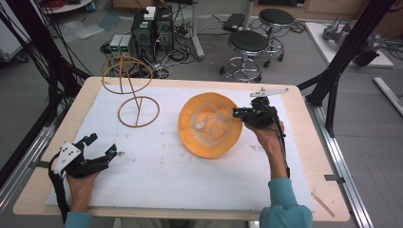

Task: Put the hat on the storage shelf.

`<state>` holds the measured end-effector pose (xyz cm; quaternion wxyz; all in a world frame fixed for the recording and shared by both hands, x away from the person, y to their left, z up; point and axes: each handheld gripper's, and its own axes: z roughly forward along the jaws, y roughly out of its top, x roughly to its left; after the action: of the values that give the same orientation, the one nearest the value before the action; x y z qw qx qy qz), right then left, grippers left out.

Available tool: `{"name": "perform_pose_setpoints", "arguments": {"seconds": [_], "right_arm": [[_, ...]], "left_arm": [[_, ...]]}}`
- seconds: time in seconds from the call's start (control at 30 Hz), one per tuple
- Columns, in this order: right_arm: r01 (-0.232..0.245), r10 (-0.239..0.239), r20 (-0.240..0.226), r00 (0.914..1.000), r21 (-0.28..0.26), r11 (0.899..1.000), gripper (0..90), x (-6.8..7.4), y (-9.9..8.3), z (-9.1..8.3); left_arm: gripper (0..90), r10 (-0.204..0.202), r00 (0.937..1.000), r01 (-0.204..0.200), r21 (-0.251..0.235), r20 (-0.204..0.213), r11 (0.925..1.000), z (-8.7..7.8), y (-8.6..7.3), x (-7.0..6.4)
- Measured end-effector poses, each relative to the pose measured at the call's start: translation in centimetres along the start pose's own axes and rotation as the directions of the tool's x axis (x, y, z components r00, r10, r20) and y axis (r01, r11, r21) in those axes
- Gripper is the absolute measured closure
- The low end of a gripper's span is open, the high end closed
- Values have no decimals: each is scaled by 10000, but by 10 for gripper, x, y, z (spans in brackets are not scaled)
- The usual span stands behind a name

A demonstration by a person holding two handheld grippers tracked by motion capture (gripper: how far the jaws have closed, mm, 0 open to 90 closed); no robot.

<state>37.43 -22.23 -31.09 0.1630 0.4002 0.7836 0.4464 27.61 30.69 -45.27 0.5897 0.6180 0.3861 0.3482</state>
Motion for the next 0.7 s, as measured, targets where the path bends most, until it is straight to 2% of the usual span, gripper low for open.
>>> {"name": "perform_pose_setpoints", "arguments": {"seconds": [0.1,0.3,0.47,0.7], "right_arm": [[148,-144,345,9993,-115,9998,867,-2,4,-5],[141,-98,900,9959,-476,9988,867,-9,5,-16],[365,-282,1430,9893,-558,9978,868,-14,11,-24],[714,-686,1573,9852,-124,9974,867,-6,13,-17]], "left_arm": [[134,9,10000,-9,-9,-10,10000,0,0,0],[134,-7,10000,7,-7,-1,10000,0,0,0],[134,33,10000,-33,-13,-25,10000,0,0,0],[134,19,10000,-19,-54,-13,10000,-1,0,0]]}}
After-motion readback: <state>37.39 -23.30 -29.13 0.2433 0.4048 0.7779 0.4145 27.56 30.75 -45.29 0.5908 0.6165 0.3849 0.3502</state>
